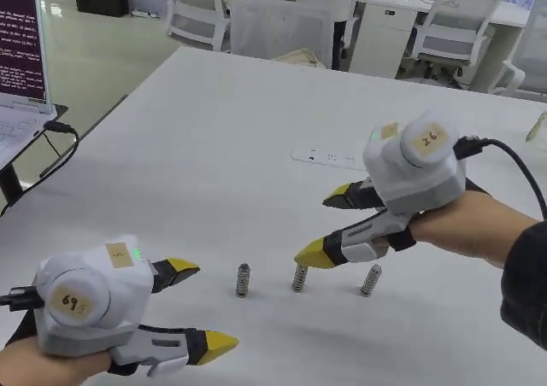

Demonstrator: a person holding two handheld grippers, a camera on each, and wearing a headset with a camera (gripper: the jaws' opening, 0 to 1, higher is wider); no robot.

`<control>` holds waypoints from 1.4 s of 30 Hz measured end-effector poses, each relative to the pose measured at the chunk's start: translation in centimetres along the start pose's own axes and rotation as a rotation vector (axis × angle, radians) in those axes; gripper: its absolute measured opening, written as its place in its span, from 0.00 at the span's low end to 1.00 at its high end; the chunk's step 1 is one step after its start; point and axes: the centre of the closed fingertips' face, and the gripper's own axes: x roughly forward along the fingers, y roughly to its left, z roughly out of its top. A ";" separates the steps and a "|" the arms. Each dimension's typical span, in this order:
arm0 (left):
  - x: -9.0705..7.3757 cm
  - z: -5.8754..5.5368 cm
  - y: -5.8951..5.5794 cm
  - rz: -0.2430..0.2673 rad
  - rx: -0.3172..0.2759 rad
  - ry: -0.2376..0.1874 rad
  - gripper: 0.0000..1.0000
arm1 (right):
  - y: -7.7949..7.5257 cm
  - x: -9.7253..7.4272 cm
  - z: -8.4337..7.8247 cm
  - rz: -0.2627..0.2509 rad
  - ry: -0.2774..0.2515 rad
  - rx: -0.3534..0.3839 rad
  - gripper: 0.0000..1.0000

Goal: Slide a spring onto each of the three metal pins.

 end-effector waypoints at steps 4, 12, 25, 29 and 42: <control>0.1 0.3 -0.3 -0.002 0.001 -0.001 0.57 | -0.3 -1.4 -1.0 -0.036 -0.033 0.037 0.61; 0.0 0.6 -0.4 0.002 -0.005 -0.001 0.58 | -1.1 -4.3 -3.6 -0.120 -0.090 0.102 0.66; -0.1 0.3 -0.9 0.006 -0.017 0.005 0.58 | -0.2 -6.9 -9.1 -0.192 -0.143 0.229 0.70; -0.2 0.0 -0.9 0.010 -0.026 0.005 0.58 | 0.4 -7.0 -10.4 -0.203 -0.153 0.263 0.72; -0.2 -0.3 -1.1 0.018 -0.048 0.001 0.58 | 2.0 -6.6 -13.4 -0.239 -0.194 0.366 0.77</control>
